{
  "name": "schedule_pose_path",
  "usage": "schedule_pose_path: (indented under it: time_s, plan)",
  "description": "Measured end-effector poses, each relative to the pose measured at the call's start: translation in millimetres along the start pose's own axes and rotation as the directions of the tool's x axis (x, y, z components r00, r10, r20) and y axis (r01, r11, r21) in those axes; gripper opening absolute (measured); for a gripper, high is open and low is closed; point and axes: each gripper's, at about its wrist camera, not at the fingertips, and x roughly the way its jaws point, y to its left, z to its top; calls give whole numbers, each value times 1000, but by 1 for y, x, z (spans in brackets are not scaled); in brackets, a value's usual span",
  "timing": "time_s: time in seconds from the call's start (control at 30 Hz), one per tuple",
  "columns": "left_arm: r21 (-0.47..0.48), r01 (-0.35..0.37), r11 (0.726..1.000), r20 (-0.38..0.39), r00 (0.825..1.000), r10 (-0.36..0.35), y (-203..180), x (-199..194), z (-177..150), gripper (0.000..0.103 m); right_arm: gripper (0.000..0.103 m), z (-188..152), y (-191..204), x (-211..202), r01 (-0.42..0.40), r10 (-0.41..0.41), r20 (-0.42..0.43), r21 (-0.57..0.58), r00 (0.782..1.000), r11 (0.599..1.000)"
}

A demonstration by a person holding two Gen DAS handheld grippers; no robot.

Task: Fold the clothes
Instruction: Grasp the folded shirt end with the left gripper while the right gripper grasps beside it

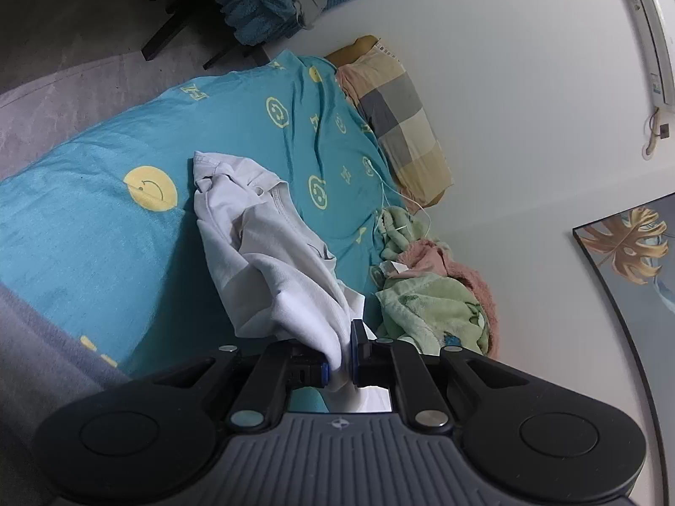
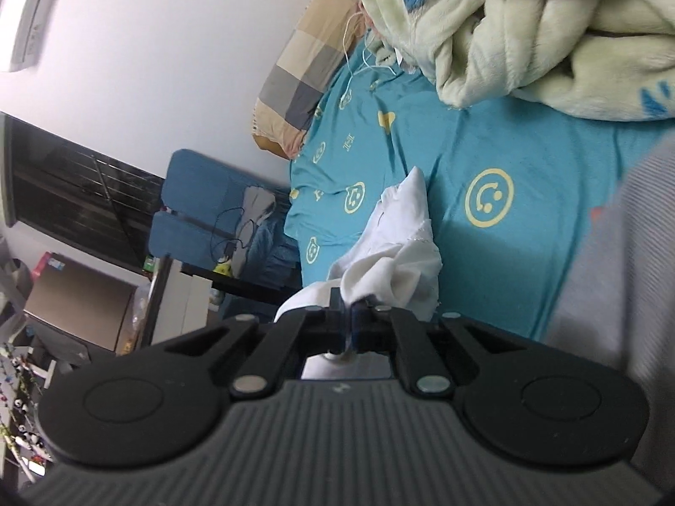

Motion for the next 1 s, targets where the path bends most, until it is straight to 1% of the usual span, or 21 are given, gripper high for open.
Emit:
schedule_pose_path:
  time_s: [0.1, 0.27, 0.43, 0.57, 0.8, 0.9, 1.0]
  plan:
    - [-2, -2, 1000, 7, 1000, 2, -6, -3, -2, 9, 6, -1, 0, -3, 5, -5, 5, 10, 1000, 1000]
    - [-6, 14, 1000, 11, 1000, -14, -11, 3, 4, 10, 6, 5, 1, 1, -3, 3, 2, 31, 1000, 1000]
    - [-30, 20, 999, -3, 1000, -20, -11, 19, 14, 10, 6, 14, 0, 13, -3, 3, -4, 51, 1000, 999]
    - [-57, 19, 998, -13, 1000, -20, -12, 38, 28, 11, 6, 25, -1, 28, 5, -4, -11, 82, 1000, 997]
    - [-84, 25, 996, 6, 1000, -25, -21, 87, 71, 12, 6, 56, 13, 78, 22, -20, -26, 93, 999, 995]
    - [-95, 8, 995, 0, 1000, -8, -19, 120, 93, 11, 6, 71, 18, 110, 52, -48, -38, 105, 998, 993]
    - [-94, -28, 995, -4, 1000, 28, -10, 156, 117, 12, 6, 84, 19, 147, 93, -87, -54, 117, 995, 989]
